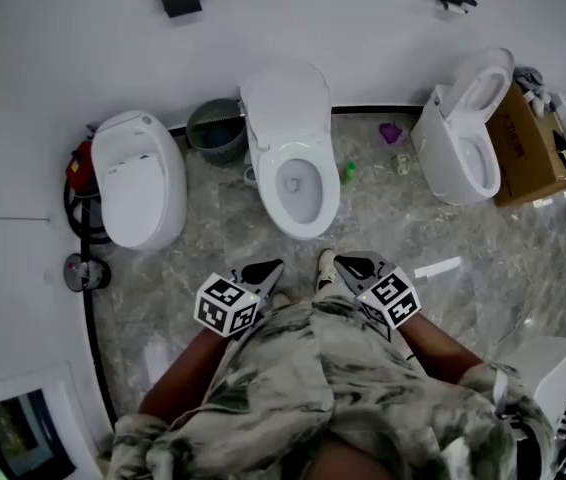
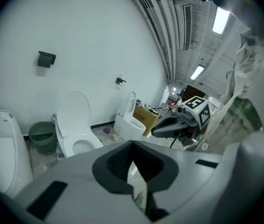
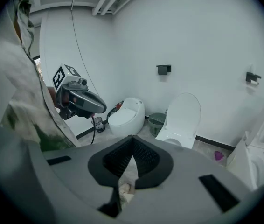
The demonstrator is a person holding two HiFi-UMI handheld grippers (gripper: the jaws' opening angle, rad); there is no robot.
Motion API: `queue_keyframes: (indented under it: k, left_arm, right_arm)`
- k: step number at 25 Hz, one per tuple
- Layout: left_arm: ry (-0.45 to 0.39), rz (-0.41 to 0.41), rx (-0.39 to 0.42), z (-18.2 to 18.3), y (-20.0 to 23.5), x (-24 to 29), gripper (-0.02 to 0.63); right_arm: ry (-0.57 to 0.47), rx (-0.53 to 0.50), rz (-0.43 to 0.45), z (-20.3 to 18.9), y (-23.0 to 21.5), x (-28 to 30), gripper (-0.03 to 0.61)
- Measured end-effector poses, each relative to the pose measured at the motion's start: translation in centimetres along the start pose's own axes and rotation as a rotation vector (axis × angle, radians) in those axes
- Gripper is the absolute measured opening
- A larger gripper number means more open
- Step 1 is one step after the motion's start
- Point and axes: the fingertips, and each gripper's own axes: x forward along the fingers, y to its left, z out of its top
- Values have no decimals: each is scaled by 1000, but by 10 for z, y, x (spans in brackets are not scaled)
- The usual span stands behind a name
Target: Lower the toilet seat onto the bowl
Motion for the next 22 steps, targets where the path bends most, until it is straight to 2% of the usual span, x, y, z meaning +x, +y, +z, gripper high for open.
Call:
queue_keyframes:
  k: [9, 22]
  left_arm:
    - [-28, 7, -4, 6, -5, -14, 23]
    - [-43, 25, -26, -7, 0, -28, 23]
  right_arm:
    - [-16, -34, -7, 7, 10, -12, 22]
    - [-32, -30, -12, 7, 19, -8, 21]
